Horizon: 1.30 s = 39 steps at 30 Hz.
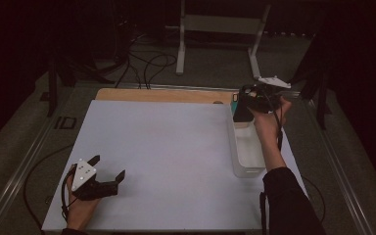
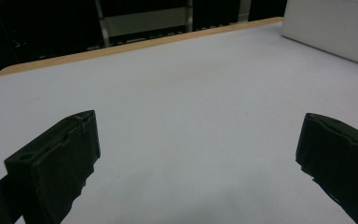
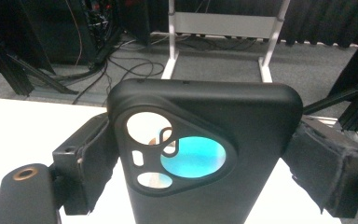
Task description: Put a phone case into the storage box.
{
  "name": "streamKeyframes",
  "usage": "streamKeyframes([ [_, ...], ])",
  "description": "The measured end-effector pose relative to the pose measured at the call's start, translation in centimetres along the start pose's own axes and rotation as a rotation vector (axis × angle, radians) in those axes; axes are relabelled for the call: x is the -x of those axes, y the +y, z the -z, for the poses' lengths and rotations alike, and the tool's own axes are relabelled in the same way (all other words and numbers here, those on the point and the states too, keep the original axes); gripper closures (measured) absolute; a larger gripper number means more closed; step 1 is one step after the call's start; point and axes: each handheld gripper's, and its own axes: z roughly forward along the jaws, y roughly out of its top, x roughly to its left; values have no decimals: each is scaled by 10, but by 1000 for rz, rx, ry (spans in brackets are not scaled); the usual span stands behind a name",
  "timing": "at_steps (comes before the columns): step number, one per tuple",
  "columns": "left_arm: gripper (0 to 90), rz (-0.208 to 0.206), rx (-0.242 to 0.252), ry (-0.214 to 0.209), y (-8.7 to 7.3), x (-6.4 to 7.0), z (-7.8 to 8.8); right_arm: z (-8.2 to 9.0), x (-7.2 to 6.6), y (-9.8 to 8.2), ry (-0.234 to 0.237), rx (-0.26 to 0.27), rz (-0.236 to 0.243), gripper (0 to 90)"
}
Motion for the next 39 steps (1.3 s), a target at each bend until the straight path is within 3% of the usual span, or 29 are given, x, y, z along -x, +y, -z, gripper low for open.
streamKeyframes([
  [39,0,-1,4,4,0,0,0,-28,-3,-21,-27,-69,-10,139],
])
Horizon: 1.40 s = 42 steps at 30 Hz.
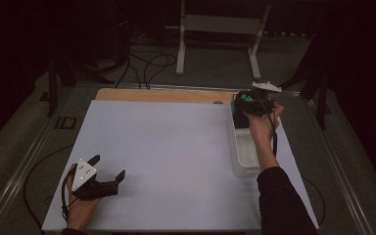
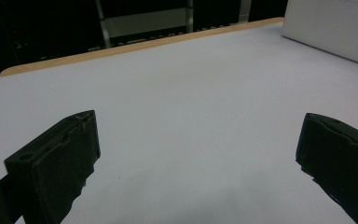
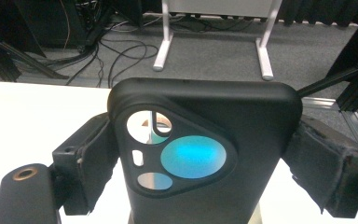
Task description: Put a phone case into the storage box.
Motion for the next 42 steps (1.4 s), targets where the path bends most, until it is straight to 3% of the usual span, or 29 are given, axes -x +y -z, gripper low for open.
streamKeyframes([
  [16,0,4,1,-2,0,0,1,-24,-3,-13,-21,-42,2,136],
  [32,0,5,0,-4,0,0,1,-35,-6,-14,-29,-29,26,131],
  [37,0,2,-1,-7,0,1,0,-38,-3,-14,-33,-31,-3,128],
  [42,0,4,-2,-8,0,0,0,-40,-1,-13,-16,-35,4,125],
])
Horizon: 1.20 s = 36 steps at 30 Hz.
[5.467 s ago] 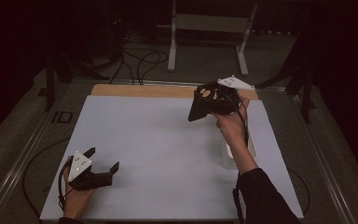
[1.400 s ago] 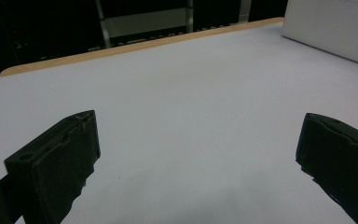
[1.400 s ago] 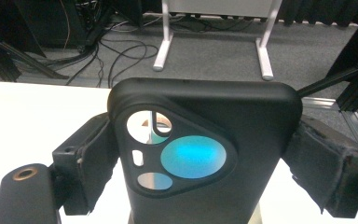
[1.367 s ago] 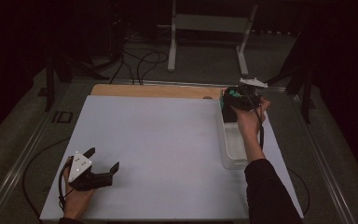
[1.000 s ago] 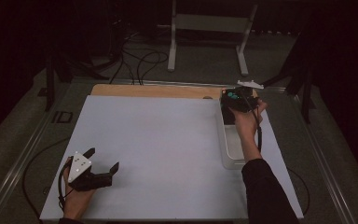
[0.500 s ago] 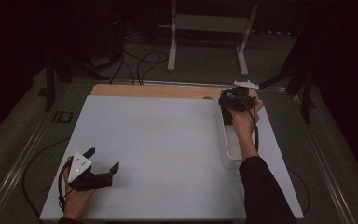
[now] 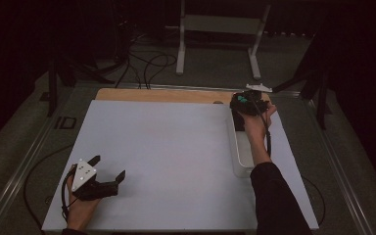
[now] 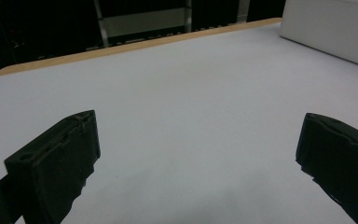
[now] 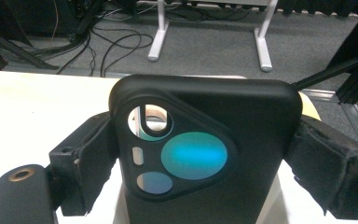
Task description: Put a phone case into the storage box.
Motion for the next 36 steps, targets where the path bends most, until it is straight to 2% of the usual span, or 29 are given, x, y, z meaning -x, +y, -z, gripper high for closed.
streamKeyframes([
  [5,0,1,-1,-1,0,0,0,-2,1,0,25,-6,3,110],
  [9,0,-1,-2,-2,0,0,0,-4,4,-1,45,-26,-19,86],
  [14,0,1,-1,-1,0,0,0,-3,4,-1,40,-24,-12,85],
  [26,0,1,-2,0,0,0,0,11,10,1,57,5,-15,86],
  [36,0,-1,-1,0,0,0,0,27,9,3,97,25,19,91],
])
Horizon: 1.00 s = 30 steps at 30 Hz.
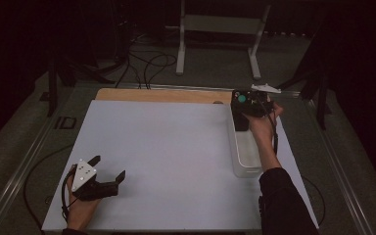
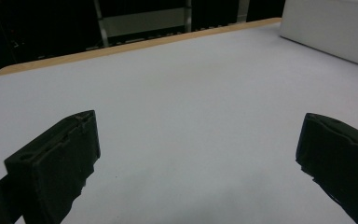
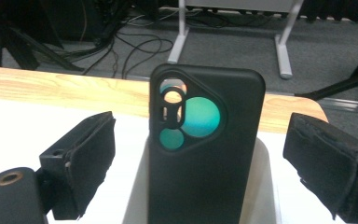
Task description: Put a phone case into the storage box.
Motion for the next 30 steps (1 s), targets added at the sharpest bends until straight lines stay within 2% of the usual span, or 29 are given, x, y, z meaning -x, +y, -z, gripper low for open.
streamKeyframes([
  [10,0,0,1,2,0,0,0,13,-6,-2,60,-6,42,89],
  [17,0,0,0,3,0,0,0,25,-17,-9,114,3,71,89],
  [23,0,2,1,1,0,0,0,42,-27,-16,174,20,105,89],
  [30,0,0,0,1,0,0,0,63,-35,-32,247,47,103,89],
])
